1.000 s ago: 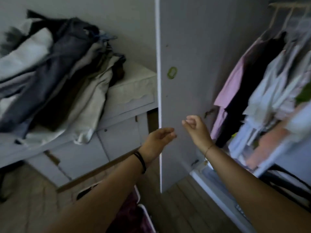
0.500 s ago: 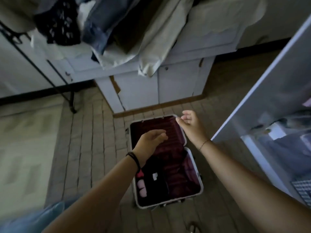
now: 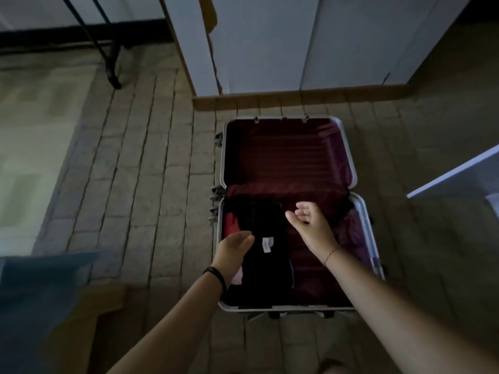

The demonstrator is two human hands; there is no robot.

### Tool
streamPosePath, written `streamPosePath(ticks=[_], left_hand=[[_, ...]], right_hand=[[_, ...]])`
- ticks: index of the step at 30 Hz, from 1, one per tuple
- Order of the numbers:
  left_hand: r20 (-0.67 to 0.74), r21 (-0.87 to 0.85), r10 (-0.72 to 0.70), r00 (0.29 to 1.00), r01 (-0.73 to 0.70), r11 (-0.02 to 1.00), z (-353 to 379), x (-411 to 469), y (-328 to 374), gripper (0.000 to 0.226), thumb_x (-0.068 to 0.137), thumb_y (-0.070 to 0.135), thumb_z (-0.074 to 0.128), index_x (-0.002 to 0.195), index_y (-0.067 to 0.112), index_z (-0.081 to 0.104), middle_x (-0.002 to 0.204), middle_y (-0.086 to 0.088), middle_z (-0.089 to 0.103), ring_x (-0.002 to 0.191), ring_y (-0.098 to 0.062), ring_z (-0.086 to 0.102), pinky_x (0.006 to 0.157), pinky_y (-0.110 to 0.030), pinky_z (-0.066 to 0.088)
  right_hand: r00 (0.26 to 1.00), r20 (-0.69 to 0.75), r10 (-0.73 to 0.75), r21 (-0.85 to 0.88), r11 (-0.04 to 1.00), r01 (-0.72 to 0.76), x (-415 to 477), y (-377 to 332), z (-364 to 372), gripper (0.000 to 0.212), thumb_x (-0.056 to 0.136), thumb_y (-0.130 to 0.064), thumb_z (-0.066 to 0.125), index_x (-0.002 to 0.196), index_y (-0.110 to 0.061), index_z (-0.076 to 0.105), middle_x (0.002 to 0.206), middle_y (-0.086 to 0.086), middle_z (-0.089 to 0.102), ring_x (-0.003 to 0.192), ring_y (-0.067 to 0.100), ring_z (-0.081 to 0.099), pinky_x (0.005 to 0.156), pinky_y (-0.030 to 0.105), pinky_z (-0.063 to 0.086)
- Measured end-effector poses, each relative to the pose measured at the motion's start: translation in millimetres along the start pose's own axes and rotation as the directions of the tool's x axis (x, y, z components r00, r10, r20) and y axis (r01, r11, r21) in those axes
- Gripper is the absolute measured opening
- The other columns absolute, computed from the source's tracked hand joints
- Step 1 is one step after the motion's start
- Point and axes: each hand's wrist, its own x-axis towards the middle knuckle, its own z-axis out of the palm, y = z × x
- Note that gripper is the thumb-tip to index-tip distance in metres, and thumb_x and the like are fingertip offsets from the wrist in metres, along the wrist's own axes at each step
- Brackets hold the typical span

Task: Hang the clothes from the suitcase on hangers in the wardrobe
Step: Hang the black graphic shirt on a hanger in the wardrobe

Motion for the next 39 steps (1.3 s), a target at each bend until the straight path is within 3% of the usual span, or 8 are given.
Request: streamPosePath(ticks=[6, 10, 14, 19, 24, 31, 35, 39], left_hand=[[-0.076, -0.064, -0.036, 0.996, 0.032, 0.997, 28.5, 96.3, -99.1, 0.050, 0.093, 0.022, 0.058, 0.137, 0.004, 0.042, 0.119, -0.004, 0.060, 0.105, -0.013, 0.056, 0.088, -0.023, 0.039], [-0.077, -0.169, -0.066, 0.995, 0.052, 0.984, 39.8, 130.8, -134.9, 0.054, 0.092, 0.026, 0.059, 0.140, 0.011, 0.039, 0.131, -0.005, 0.054, 0.117, -0.018, 0.055, 0.100, -0.032, 0.044], [-0.105, -0.223, -0.060, 0.993, 0.035, 0.974, 40.2, 139.9, -145.5, 0.049, 0.090, 0.024, 0.062, 0.134, 0.013, 0.043, 0.125, -0.004, 0.057, 0.114, -0.019, 0.057, 0.102, -0.037, 0.046], [-0.081, -0.293, -0.105, 0.991, 0.077, 0.953, 42.6, 151.0, -151.1, 0.045, 0.085, 0.027, 0.069, 0.123, 0.012, 0.050, 0.117, -0.008, 0.064, 0.104, -0.022, 0.064, 0.095, -0.040, 0.051], [0.001, -0.197, -0.068, 0.998, 0.067, 0.978, 54.9, 149.5, -148.7, 0.048, 0.077, 0.040, 0.073, 0.115, 0.012, 0.062, 0.105, -0.003, 0.071, 0.097, -0.020, 0.068, 0.093, -0.044, 0.052], [-0.043, -0.552, -0.227, 0.973, 0.166, 0.817, 32.3, 149.2, -154.4, 0.027, 0.093, 0.029, 0.057, 0.113, 0.011, 0.060, 0.104, -0.013, 0.070, 0.093, -0.029, 0.068, 0.088, -0.044, 0.054], [-0.057, -0.549, -0.211, 0.976, 0.146, 0.823, 25.7, 144.2, -158.5, 0.032, 0.092, 0.035, 0.058, 0.113, 0.011, 0.063, 0.108, -0.015, 0.070, 0.097, -0.031, 0.068, 0.090, -0.046, 0.053], [-0.026, -0.480, -0.165, 0.986, 0.132, 0.867, 30.8, 136.8, -150.8, 0.041, 0.087, 0.046, 0.061, 0.116, 0.017, 0.060, 0.108, -0.009, 0.070, 0.097, -0.026, 0.069, 0.090, -0.043, 0.054]], right_hand=[[0.993, 0.088, 0.079, -0.040, 0.996, -0.076, 68.0, 125.0, 66.1, 0.059, 0.086, -0.042, 0.061, 0.134, -0.013, 0.043, 0.134, 0.004, 0.048, 0.120, 0.014, 0.049, 0.098, 0.026, 0.040], [0.980, 0.136, 0.146, -0.038, 0.989, -0.142, 88.4, 182.3, 99.2, 0.070, 0.086, -0.045, 0.061, 0.141, -0.009, 0.036, 0.143, 0.004, 0.039, 0.132, 0.018, 0.040, 0.098, 0.025, 0.035], [0.989, 0.087, 0.119, 0.046, 0.991, -0.123, 89.5, 198.3, 111.3, 0.043, 0.083, -0.035, 0.068, 0.118, -0.014, 0.052, 0.118, -0.004, 0.054, 0.111, 0.011, 0.054, 0.085, 0.022, 0.047], [0.941, 0.194, 0.278, 0.150, 0.939, -0.308, 92.3, 201.6, 106.9, 0.057, 0.074, -0.047, 0.073, 0.116, -0.012, 0.054, 0.109, 0.001, 0.066, 0.096, 0.016, 0.066, 0.077, 0.027, 0.055], [0.911, 0.315, 0.264, 0.217, 0.915, -0.340, 87.5, 196.0, 97.2, 0.040, 0.079, -0.044, 0.070, 0.106, -0.017, 0.062, 0.100, 0.000, 0.070, 0.087, 0.011, 0.069, 0.063, 0.017, 0.051], [0.880, 0.449, 0.157, 0.420, 0.832, -0.363, 87.8, 191.8, 96.2, 0.078, 0.062, -0.048, 0.082, 0.123, -0.007, 0.056, 0.120, 0.013, 0.065, 0.107, 0.023, 0.065, 0.094, 0.035, 0.052], [0.814, 0.559, 0.158, 0.363, 0.836, -0.412, 86.4, 183.6, 103.2, 0.049, 0.078, -0.039, 0.069, 0.120, -0.015, 0.060, 0.116, 0.005, 0.068, 0.109, 0.019, 0.064, 0.096, 0.031, 0.049], [0.896, 0.403, 0.186, 0.277, 0.909, -0.313, 80.4, 173.7, 110.1, 0.032, 0.079, -0.038, 0.071, 0.098, -0.012, 0.068, 0.099, 0.007, 0.072, 0.097, 0.021, 0.068, 0.082, 0.027, 0.053]])
